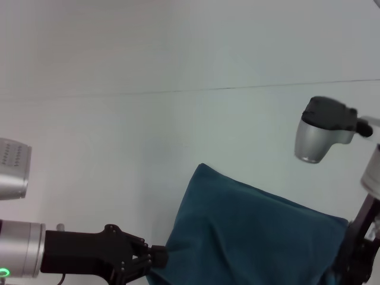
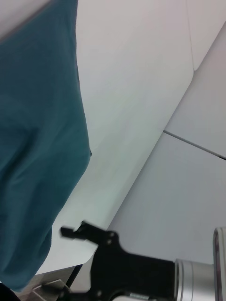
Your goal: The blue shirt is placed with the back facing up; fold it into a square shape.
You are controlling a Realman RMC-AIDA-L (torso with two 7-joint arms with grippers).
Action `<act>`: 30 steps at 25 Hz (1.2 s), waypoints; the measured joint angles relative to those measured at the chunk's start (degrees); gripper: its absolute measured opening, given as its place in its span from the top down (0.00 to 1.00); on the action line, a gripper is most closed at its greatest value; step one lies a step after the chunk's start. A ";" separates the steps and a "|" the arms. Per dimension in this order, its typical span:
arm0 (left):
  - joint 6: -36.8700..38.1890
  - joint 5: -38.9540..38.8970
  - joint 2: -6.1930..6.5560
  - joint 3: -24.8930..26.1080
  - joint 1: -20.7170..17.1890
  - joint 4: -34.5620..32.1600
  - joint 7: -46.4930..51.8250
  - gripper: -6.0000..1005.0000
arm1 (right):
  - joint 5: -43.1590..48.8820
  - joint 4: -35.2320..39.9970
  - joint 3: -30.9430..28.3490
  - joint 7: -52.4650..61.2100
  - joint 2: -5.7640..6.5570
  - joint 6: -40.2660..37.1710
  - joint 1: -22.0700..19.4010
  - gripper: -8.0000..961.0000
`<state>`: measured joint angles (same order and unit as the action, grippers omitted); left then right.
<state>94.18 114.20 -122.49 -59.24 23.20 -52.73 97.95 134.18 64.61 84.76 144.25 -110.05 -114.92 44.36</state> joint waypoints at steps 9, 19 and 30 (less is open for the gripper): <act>0.20 0.06 0.08 0.01 0.10 0.05 0.15 0.92 | 4.66 5.49 -4.84 0.92 -0.02 0.02 0.23 0.05; 0.04 0.06 0.06 0.00 0.15 -0.02 0.64 0.92 | 0.25 11.61 -0.86 0.80 -2.67 0.43 0.77 0.13; -0.56 0.06 -0.19 0.00 0.18 0.17 0.27 0.92 | 11.91 14.49 0.61 -1.21 -9.59 1.11 1.18 0.39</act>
<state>93.61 114.26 -122.69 -59.24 23.38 -52.57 98.21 146.09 79.10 85.38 143.04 -119.64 -113.82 45.54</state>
